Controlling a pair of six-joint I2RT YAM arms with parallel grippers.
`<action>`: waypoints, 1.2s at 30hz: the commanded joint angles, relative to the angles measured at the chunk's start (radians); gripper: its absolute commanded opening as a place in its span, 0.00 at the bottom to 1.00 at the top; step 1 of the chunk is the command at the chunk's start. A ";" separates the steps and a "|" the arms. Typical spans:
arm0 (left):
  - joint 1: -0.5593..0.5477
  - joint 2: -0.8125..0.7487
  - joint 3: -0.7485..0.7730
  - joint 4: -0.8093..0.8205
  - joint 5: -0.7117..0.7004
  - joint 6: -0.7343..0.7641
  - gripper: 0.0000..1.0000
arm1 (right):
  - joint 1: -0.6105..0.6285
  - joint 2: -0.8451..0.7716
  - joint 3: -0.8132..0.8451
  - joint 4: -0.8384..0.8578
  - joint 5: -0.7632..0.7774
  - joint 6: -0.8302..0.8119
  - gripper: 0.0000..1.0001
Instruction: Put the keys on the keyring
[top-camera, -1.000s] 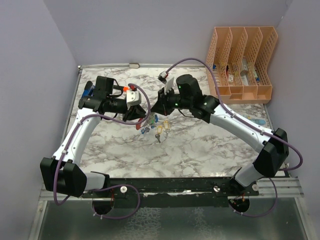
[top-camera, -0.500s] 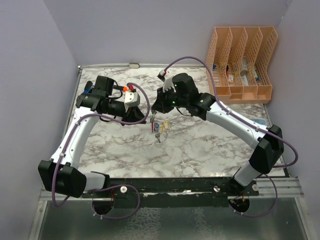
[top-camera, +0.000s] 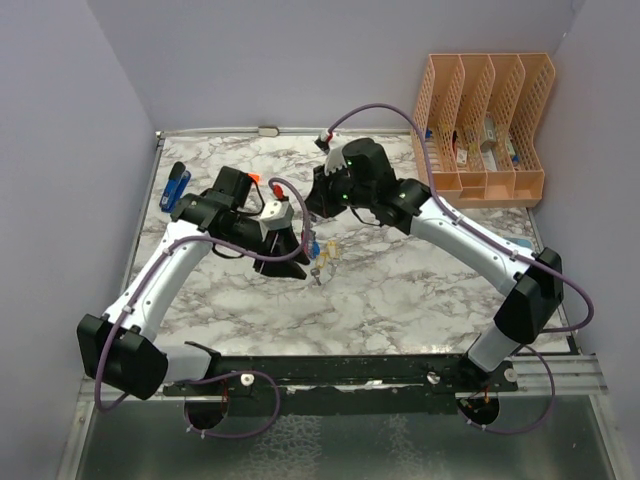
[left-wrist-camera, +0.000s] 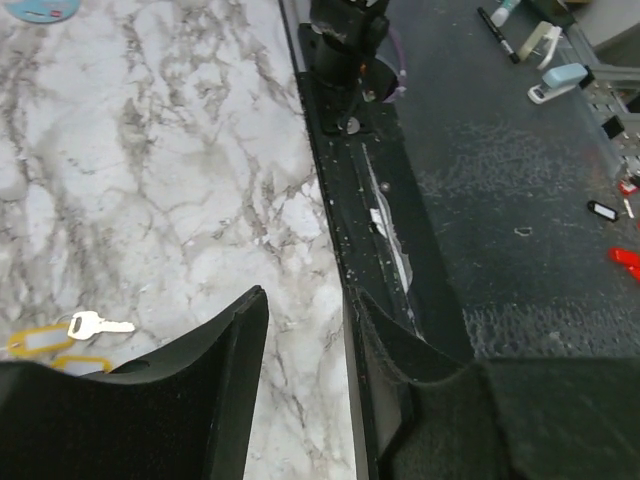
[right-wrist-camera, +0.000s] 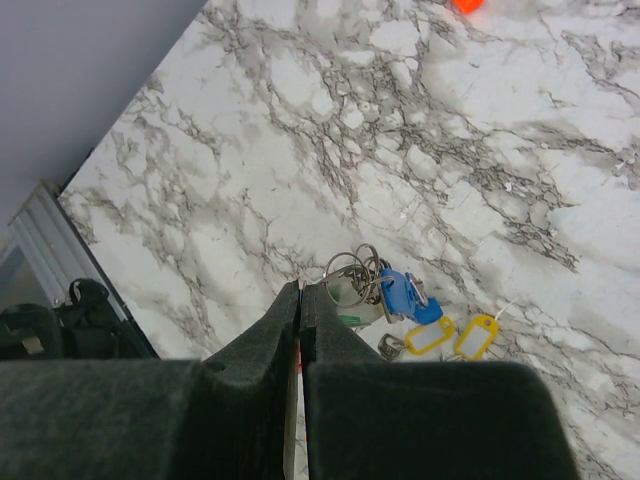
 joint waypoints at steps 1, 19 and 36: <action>-0.098 -0.014 -0.061 0.134 0.007 -0.125 0.39 | -0.004 0.024 0.059 0.006 0.032 0.021 0.01; -0.151 -0.025 -0.130 0.502 -0.553 -0.564 0.38 | -0.004 -0.003 0.044 0.017 0.061 0.038 0.01; -0.136 -0.046 -0.100 0.525 -0.929 -0.612 0.35 | -0.004 -0.021 0.026 0.007 0.059 0.052 0.01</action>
